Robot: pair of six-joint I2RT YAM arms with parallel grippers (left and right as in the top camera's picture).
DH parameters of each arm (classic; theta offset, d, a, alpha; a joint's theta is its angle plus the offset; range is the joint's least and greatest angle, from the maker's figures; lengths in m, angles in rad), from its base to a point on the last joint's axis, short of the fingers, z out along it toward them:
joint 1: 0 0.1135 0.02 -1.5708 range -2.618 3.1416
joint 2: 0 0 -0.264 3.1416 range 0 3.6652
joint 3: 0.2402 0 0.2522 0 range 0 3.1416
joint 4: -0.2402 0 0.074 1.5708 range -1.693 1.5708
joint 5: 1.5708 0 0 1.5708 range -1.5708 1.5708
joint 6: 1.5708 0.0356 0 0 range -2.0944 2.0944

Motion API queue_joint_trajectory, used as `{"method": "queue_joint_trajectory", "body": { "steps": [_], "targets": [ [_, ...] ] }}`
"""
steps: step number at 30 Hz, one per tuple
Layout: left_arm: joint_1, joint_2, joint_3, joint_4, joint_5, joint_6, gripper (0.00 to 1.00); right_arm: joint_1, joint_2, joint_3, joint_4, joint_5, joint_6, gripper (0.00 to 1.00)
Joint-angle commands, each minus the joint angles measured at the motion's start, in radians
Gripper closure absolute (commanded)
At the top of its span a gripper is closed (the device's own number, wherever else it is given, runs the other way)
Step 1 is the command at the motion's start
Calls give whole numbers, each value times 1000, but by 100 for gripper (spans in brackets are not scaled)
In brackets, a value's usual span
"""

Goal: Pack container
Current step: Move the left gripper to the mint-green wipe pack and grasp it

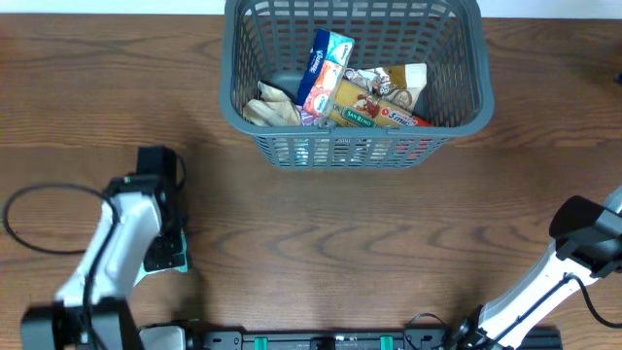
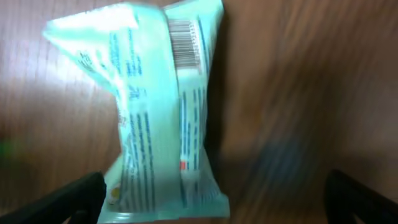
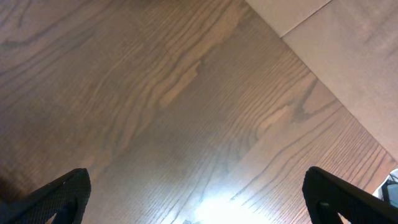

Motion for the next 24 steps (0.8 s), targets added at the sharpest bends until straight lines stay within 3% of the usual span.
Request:
{"method": "queue_joint_trajectory", "body": {
  "steps": [1,4,8,10,13,17,24],
  "targets": [
    [-6,-118,-89,34,0,-5,1,-2,-8,-2,-1,4,14,1],
    [-6,-205,-141,35,-54,42,1,-2,-8,-2,-1,4,14,1],
    [-3,-245,-140,33,-76,195,1,-2,-8,-2,0,4,14,1],
    [-3,-244,-140,24,-77,203,1,-2,-8,-2,-1,4,14,1],
    [-3,-243,-140,21,-81,183,1,-2,-8,-2,-1,4,14,1],
    [5,-243,-140,-35,-131,3,1,-2,-8,-2,-1,4,14,1],
    [61,-241,-140,-60,-141,-69,1,-2,-8,-2,-1,4,14,1]
  ]
}}
